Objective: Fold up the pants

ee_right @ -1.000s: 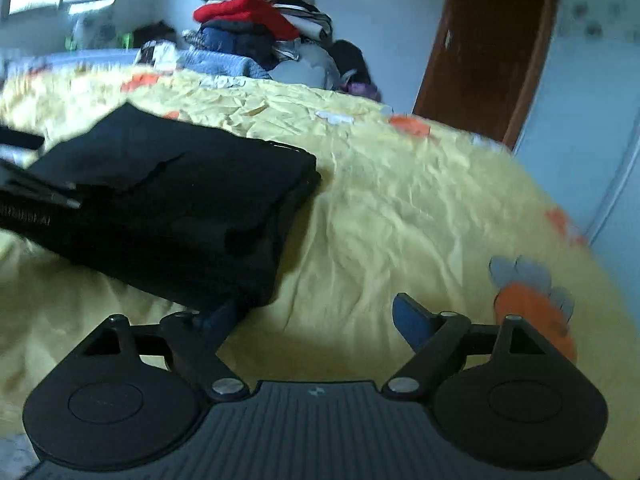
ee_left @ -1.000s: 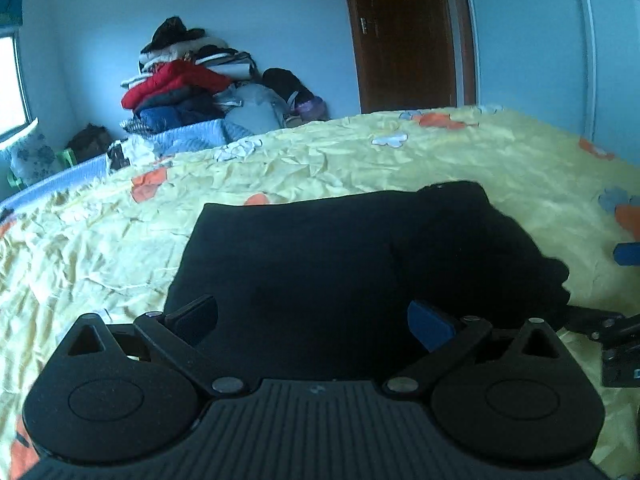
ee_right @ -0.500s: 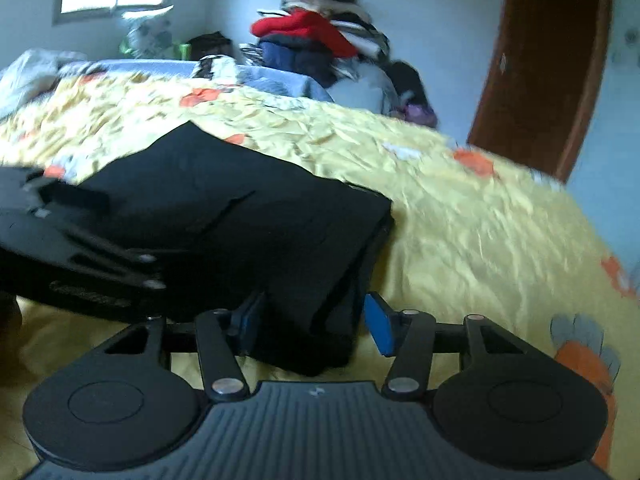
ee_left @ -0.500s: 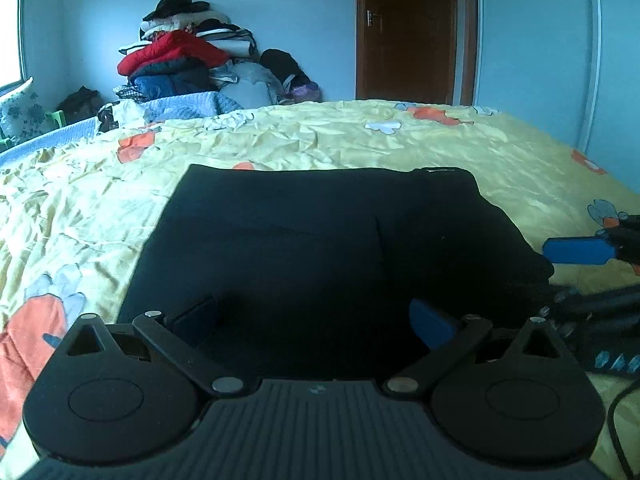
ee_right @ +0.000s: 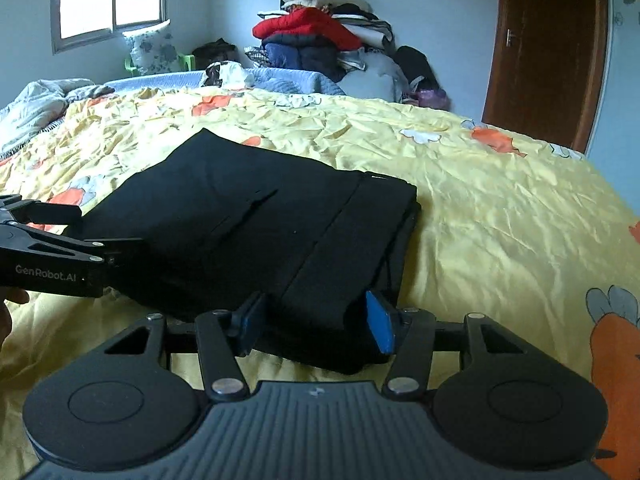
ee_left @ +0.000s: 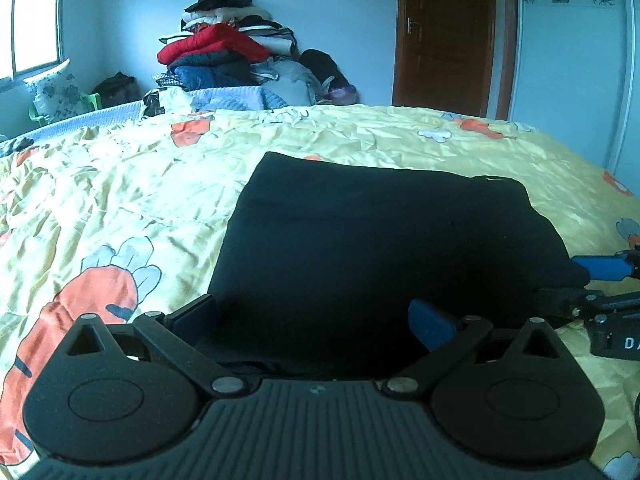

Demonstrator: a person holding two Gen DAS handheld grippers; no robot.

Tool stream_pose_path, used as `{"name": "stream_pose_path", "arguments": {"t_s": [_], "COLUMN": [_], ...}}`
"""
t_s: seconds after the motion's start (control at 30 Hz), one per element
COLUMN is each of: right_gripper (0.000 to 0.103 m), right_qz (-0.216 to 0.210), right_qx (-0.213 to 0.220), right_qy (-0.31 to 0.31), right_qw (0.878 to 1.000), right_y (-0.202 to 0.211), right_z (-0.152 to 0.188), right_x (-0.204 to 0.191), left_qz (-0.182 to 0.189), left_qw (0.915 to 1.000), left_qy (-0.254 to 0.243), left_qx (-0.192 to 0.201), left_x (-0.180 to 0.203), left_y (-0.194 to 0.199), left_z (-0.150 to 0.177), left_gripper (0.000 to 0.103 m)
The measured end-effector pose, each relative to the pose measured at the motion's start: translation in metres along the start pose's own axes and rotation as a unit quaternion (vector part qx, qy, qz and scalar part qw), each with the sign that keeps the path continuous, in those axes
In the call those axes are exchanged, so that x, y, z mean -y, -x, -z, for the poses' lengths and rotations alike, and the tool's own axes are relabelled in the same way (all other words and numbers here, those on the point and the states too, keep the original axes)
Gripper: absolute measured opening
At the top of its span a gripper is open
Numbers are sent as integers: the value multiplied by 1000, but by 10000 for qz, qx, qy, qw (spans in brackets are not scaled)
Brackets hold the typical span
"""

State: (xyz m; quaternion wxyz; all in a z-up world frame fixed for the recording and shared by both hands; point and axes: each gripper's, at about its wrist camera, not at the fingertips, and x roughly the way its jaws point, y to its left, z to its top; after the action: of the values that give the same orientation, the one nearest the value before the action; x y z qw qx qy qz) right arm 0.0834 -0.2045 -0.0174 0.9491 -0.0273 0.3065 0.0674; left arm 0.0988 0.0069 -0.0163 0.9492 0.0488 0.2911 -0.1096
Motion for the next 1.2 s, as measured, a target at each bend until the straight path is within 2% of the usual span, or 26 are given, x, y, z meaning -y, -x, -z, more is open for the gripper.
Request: {"name": "stream_pose_path", "arguments": {"t_s": [0.17,0.27,0.37,0.7,0.77,0.9,1.0,1.1,1.17,1.2], "right_gripper": [54,55,55,56,56,56,56,56,58,63], "right_qz": [12,174,205,-142,-247,-133,-179,-299,-289,-275], "right_qx": [101,-178,-151,25,50,59,-34,-162,-260,-325], "right_qy": [21,349,199,-182,-205,-119,-217,-401,-396,-344], "right_qw": [9999,9991,9995,9997,9995,9998,9996,9986,9985,9985], "right_y": [13,-2,4,17,15,-2,-23,-49,-64,-72], "right_z": [-1,7,7,-3,-10,-31,-47,-60,-66,-68], "right_x": [-8,-12,-12,-8,-4,6,18,30,34,35], "left_qz": [-44,-40,-43,-47,-10,-59,-50,-59,-80,-95], "left_qw": [10000,9999,9999,9999,10000,9998,9999,9996,9989,9980], "left_qy": [-10,-63,-60,-61,-36,-11,114,131,198,235], "left_qx": [36,75,94,101,78,190,87,-229,-429,-575], "left_x": [1,2,1,-1,-2,-9,-16,-19,-20,-21], "left_y": [1,-4,-2,1,2,-5,-22,-47,-63,-73], "left_z": [3,8,9,11,5,-19,-39,-50,-53,-53], "left_gripper": [103,103,103,103,103,103,103,102,103,103]}}
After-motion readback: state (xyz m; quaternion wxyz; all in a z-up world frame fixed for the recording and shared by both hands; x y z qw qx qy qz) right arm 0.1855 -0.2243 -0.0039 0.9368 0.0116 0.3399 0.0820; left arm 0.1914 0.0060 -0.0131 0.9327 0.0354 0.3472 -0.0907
